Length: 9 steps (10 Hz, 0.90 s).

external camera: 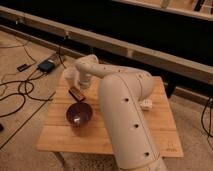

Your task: Push the eraser across the table

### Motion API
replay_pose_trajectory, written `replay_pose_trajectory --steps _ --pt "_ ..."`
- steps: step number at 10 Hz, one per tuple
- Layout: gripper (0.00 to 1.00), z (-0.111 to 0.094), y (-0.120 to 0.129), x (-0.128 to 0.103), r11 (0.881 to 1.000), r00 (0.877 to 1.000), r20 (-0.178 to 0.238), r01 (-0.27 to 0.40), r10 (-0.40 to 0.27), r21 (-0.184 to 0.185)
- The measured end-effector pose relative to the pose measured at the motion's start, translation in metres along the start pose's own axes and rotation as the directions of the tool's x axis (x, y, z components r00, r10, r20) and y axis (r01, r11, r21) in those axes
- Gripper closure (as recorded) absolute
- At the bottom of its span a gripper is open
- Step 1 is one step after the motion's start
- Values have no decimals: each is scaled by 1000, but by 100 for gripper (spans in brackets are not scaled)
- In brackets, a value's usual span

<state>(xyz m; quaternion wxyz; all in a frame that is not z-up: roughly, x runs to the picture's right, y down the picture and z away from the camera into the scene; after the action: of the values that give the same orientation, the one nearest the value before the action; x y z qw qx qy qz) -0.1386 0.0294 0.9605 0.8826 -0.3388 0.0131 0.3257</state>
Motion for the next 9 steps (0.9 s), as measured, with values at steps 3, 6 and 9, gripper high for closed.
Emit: replay_pose_trajectory --steps 3,6,9 --pt "100 14 -2 4 1000 1000 -14 -4 4 -2" --pt "100 24 1 6 1000 1000 -29 -5 4 -11" --pt "100 29 16 1 999 999 -42 19 -20 -26"
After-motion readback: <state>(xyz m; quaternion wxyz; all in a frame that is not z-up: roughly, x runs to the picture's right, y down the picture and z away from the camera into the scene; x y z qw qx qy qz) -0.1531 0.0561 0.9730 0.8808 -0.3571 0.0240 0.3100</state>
